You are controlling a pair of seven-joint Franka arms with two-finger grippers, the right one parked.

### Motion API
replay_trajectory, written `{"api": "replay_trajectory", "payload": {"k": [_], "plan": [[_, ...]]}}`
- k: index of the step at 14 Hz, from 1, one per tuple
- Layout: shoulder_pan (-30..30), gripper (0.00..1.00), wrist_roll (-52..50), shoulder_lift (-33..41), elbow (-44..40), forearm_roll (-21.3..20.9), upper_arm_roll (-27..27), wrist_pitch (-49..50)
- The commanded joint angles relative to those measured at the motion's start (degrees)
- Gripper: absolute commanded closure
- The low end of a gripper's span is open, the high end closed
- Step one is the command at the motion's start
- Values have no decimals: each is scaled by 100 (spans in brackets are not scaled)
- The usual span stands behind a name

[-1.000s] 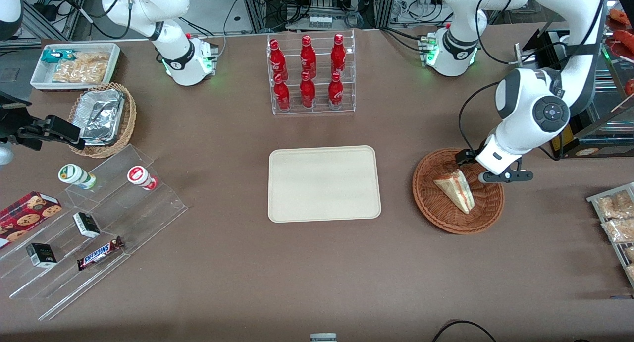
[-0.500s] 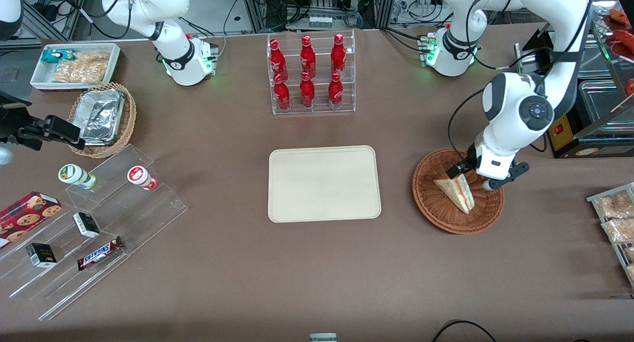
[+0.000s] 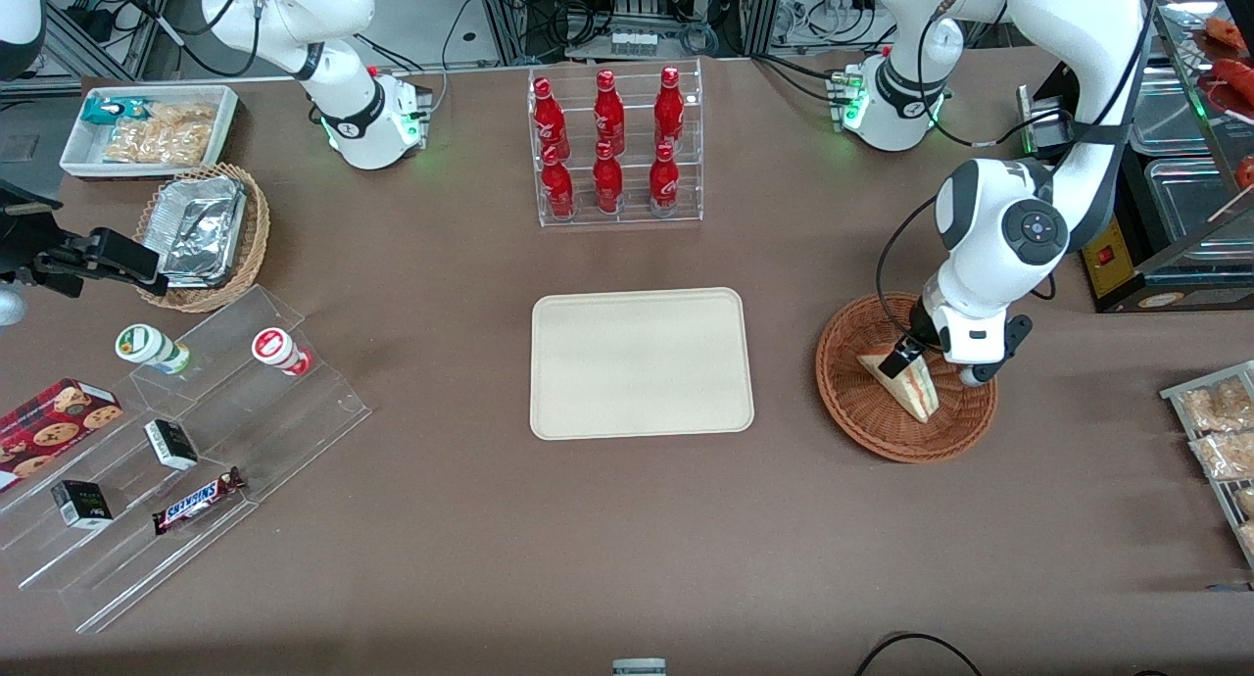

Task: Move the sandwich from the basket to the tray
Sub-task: 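Lower the left gripper and grasp the wrapped sandwich in the basket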

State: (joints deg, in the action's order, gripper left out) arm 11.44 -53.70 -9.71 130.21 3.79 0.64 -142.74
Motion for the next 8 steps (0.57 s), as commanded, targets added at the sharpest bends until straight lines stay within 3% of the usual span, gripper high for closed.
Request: {"api": "replay_trajectory", "payload": {"k": [1,3,4,6,7,8], "plan": [[34,0,-263,-285,-4,78,33,-394],[25,0,-272,-452,-13,78,33,-395],[16,16,-298,-488,-30,78,33,-395],[16,80,-220,-479,-31,78,33,-343],[16,90,-176,-471,-31,52,33,-316],[34,94,-71,-453,-48,8,33,-264]]}}
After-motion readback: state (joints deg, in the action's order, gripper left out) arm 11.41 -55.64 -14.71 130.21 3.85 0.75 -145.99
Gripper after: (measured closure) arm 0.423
